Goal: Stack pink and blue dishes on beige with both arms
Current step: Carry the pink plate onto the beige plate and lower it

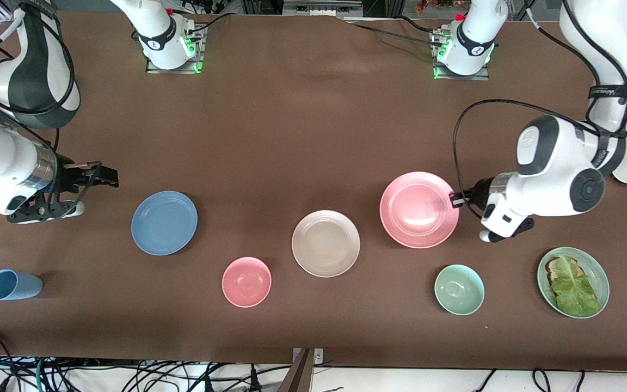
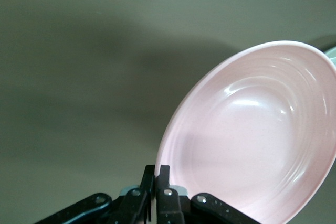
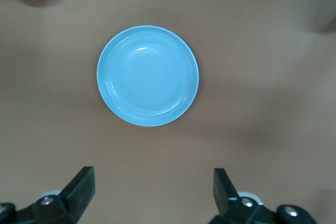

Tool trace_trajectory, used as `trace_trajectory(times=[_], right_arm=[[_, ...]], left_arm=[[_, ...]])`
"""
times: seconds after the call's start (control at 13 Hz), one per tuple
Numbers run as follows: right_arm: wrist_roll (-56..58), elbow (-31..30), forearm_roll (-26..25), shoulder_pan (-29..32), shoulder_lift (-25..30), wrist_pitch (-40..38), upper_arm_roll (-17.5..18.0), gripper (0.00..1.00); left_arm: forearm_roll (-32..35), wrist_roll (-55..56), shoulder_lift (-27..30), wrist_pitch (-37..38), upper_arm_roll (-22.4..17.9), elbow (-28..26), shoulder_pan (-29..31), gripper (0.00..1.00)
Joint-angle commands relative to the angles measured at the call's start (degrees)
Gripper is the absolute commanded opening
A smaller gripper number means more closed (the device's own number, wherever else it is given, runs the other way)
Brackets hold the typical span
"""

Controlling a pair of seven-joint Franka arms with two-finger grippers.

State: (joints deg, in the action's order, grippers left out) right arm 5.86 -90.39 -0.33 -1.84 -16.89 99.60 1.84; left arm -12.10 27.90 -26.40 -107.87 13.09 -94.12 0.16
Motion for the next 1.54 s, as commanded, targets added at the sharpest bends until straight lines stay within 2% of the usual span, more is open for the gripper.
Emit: trace_trajectory(times=[0.0,0.15,0.31,0.54,0.62,1.0,1.38,1.46], right_arm=[[0.03,0.22,-0.38,0.08,0.55,-1.51,0.36,1.0],[-0.49,-0.57,-0.03,0.17,0.63,-1.35,0.27,1.0],[-1.11,-0.75,-0.03,0.17,0.37,0.75,0.27,1.0],[-1.2,-2.93,-0.03,0.17,0.54,4.26,0.18,1.0],[-1.11,-4.6,-0.2,0.25,0.46,8.11,0.01,1.0],[-0.23,-16.64,-0.29,0.61,-0.15,25.7,-2.19,1.0],[1.43,-18.86,0.06,3.23,-6.29,33.45,-2.28,1.0],[1.61,-18.85,0.06,3.59,-8.14,35.55,-2.19,1.0]], left_arm=[[-1.34,8.02,-5.31,-5.56,-0.53,3.94,-6.2,0.0],[-1.17,14.79,-7.95,-13.03,-0.53,4.03,-10.08,0.0],[-0.91,20.24,-11.02,-18.06,-0.7,6.65,-13.59,0.0],[-0.55,26.49,-15.86,-19.91,-1.14,12.8,-17.38,0.0],[-0.55,27.46,-16.74,-21.14,-1.14,13.25,-18.09,0.0],[0.41,27.56,-18.51,-22.38,-1.32,12.99,-19.85,0.0],[2.17,27.56,-18.68,-22.21,-1.32,12.47,-20.73,0.0],[2.17,27.48,-18.77,-22.21,-1.32,12.47,-20.73,0.03]])
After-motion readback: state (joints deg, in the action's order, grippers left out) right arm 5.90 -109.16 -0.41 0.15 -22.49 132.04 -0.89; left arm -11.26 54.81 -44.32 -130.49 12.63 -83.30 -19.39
